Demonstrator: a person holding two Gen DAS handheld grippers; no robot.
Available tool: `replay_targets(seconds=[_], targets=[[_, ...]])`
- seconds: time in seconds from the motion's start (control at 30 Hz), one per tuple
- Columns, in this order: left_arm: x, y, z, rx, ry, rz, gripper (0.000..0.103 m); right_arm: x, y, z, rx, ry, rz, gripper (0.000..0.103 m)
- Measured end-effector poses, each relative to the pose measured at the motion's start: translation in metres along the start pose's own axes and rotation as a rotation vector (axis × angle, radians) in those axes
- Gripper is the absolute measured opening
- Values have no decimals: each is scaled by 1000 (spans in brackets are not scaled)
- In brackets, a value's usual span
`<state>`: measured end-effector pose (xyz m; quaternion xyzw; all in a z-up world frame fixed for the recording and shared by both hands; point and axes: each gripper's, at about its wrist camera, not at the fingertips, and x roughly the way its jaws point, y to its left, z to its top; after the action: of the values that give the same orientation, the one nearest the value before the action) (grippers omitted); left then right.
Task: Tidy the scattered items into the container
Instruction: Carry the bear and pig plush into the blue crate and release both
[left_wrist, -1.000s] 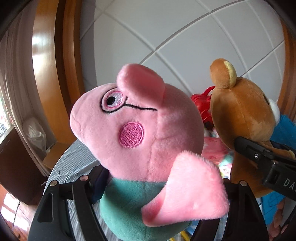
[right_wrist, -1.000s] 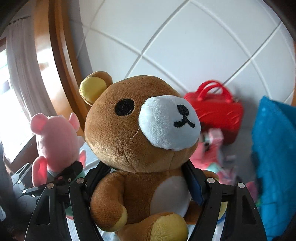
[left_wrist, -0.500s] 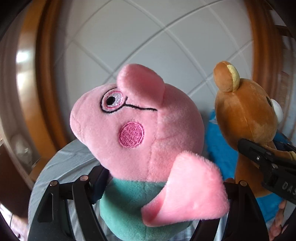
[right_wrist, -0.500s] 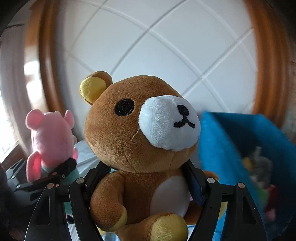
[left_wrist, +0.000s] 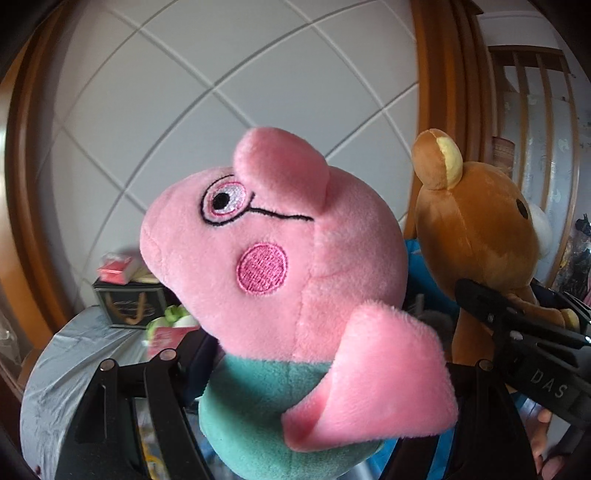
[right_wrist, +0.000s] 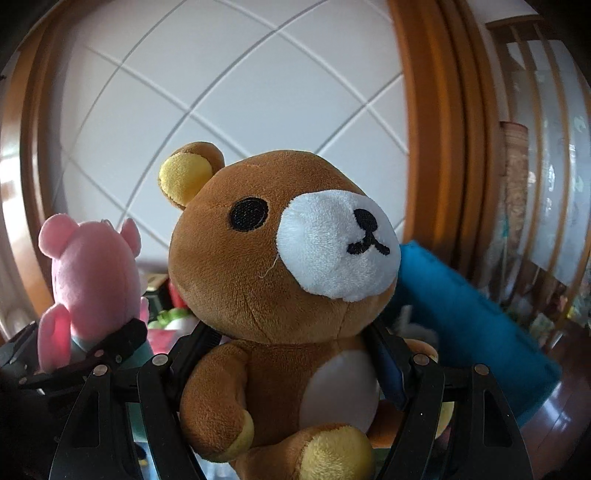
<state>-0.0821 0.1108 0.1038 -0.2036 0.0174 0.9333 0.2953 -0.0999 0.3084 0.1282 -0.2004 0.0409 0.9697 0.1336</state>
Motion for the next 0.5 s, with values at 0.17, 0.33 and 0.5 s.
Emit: replay_targets(seconds=[0.17, 0.33, 0.5], targets=[[34, -97, 16, -19, -2, 1, 75, 17, -101, 14, -39, 3, -24, 77], [91, -205, 26, -3, 155, 23, 75, 45, -181, 1, -69, 121, -46, 77], [167, -251, -2, 46, 462, 64, 75, 92, -231, -26, -106, 296, -44, 77]])
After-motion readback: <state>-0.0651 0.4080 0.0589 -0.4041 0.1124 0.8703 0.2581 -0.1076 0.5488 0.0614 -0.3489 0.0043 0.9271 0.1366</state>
